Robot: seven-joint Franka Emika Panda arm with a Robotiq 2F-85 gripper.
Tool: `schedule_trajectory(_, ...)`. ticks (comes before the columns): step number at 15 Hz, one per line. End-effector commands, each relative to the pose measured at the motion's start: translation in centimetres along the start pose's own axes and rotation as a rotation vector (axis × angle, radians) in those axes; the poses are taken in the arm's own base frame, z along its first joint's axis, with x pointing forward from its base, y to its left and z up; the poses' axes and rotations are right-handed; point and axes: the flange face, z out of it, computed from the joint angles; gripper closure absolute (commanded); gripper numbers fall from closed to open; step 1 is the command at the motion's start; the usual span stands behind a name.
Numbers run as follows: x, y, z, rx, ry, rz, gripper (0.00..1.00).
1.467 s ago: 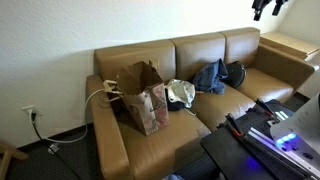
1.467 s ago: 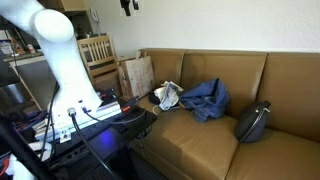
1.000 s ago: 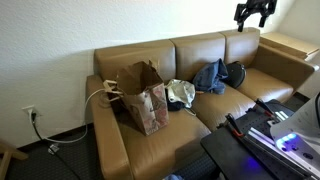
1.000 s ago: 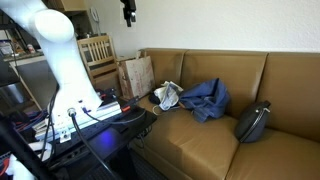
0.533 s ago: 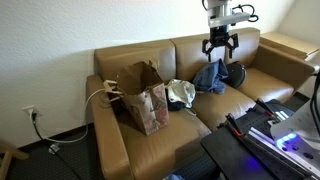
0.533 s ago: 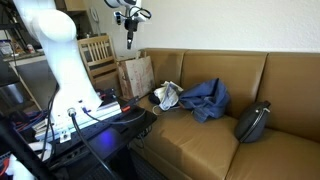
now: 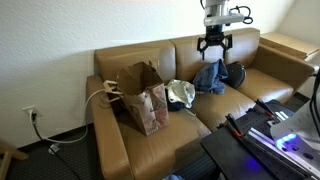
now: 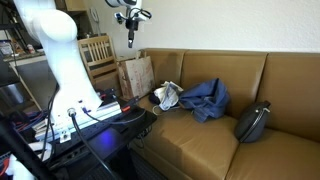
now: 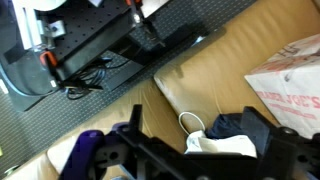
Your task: Pick the white cloth on the couch and put it in the bag
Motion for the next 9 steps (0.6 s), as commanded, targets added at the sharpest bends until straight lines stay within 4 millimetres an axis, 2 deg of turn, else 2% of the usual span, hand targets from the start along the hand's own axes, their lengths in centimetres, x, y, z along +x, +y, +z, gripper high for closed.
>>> schedule_trajectory(1,4.2,-6.4,2.8,0.18,-0.025,0.061,0.0)
schedule_trajectory(4,8.1,-11.1,5.4,0.333,0.014,0.13,0.0)
schedule_trajectory(9,17.2,-15.2,9.9,0.47,0.166,0.346,0.0)
